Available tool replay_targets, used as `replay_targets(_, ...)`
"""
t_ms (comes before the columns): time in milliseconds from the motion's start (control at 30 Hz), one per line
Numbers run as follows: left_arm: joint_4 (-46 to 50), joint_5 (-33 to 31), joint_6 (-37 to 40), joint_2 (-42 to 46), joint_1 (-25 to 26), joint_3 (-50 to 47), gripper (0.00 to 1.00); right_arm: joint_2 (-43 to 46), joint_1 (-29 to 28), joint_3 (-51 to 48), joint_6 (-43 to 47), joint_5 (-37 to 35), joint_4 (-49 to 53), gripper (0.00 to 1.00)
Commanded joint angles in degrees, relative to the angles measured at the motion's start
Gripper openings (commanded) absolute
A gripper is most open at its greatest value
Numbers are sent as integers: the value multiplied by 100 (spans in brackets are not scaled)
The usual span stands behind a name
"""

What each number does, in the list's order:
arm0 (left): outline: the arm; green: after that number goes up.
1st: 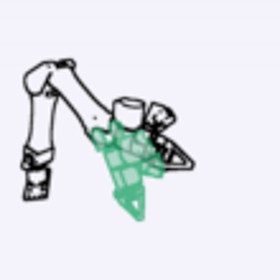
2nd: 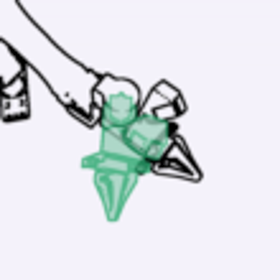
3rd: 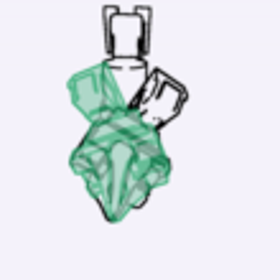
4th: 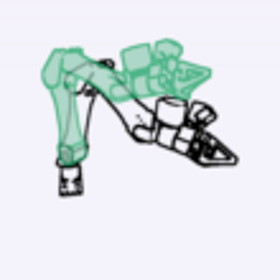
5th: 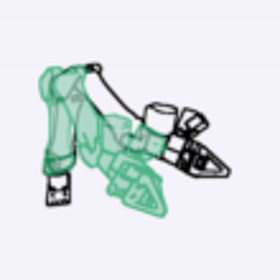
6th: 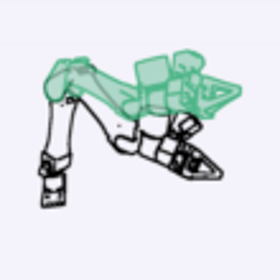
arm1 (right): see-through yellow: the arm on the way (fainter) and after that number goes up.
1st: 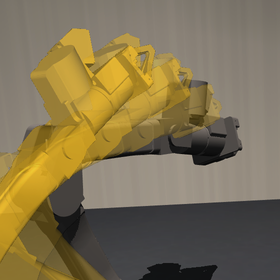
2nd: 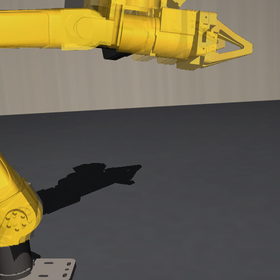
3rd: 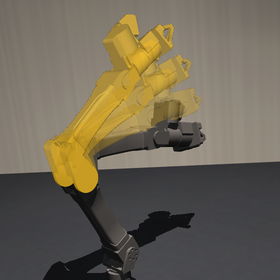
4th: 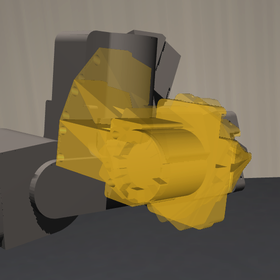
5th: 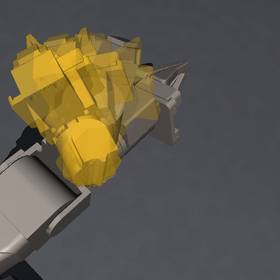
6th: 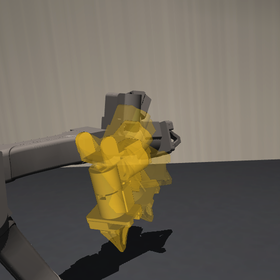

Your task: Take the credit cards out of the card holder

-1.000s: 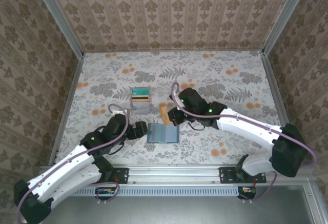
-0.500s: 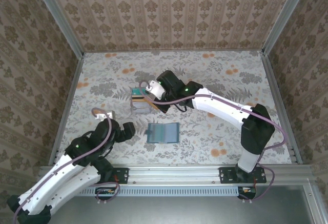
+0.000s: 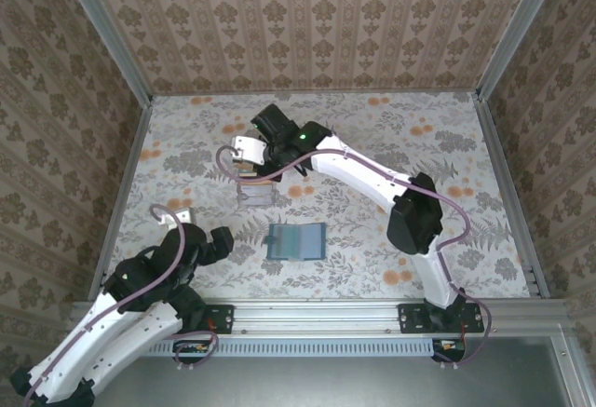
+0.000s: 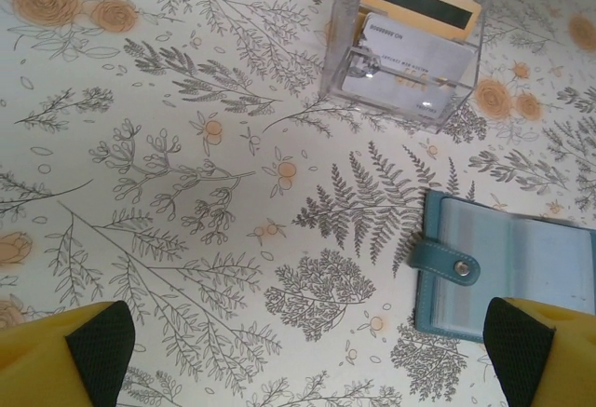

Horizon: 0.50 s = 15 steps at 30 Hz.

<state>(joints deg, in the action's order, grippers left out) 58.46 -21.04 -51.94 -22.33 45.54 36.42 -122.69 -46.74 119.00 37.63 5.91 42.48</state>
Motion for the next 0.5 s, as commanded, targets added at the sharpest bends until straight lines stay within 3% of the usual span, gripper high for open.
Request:
replay_targets(0,298,-156,-135,131,-59,152,100,-365,-36,525,568,-140,791,0)
replay_targets(467,333,-149,-170,162,-55,154,100,-1254,-31,1450,741,-273,1144,0)
